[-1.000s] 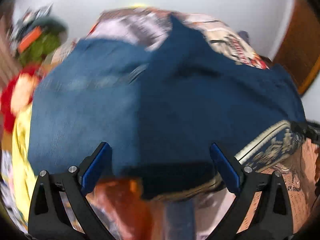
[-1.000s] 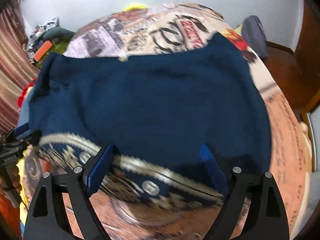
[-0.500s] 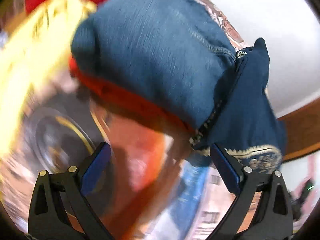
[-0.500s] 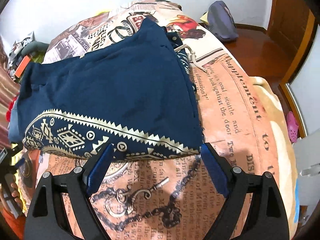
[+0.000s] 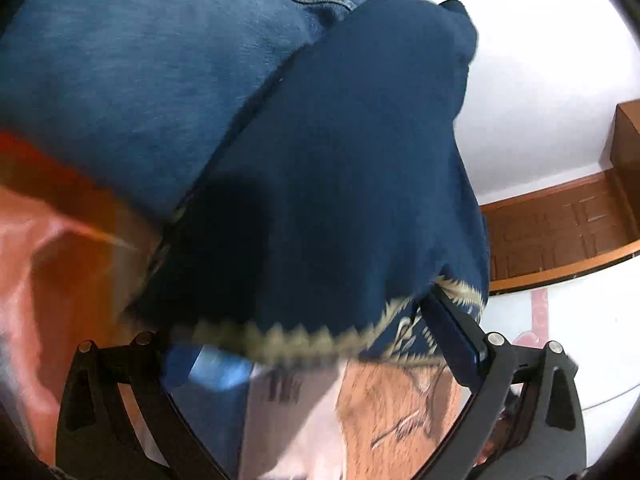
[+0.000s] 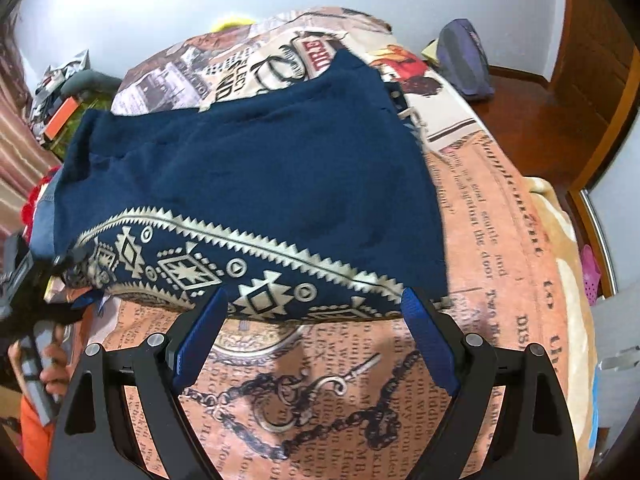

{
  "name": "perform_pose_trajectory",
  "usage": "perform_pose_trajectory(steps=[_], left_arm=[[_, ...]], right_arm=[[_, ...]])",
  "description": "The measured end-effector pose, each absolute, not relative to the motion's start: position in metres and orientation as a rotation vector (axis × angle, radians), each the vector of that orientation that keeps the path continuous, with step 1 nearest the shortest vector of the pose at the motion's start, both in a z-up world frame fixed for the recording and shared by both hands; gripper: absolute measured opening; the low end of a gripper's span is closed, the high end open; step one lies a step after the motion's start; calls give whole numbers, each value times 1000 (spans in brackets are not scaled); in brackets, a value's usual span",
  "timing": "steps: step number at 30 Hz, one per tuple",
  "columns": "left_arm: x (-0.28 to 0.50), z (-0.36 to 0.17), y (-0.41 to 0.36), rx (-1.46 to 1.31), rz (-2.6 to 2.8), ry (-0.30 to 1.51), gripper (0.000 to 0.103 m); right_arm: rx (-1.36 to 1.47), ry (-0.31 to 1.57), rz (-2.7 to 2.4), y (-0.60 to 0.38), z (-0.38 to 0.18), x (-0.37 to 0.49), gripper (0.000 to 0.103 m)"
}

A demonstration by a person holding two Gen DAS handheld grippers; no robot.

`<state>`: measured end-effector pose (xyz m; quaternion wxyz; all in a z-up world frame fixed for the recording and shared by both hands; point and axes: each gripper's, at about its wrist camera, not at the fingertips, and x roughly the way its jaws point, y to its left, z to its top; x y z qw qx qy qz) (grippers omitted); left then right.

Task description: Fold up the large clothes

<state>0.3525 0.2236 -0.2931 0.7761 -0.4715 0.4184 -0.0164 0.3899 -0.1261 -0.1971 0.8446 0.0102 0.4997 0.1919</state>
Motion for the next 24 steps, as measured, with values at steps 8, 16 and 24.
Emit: perform_pose_trajectory(steps=[8, 16, 24], left_arm=[[362, -262, 199, -850, 64, 888, 51], [324, -202, 184, -797, 85, 784, 7], [262, -134, 172, -569, 118, 630, 6]], right_arm=[[-45, 1070, 423, -106, -198, 381, 87], [-68, 1020, 424, -95, -165, 367, 87], [-137, 934, 471, -53, -131, 360, 87]])
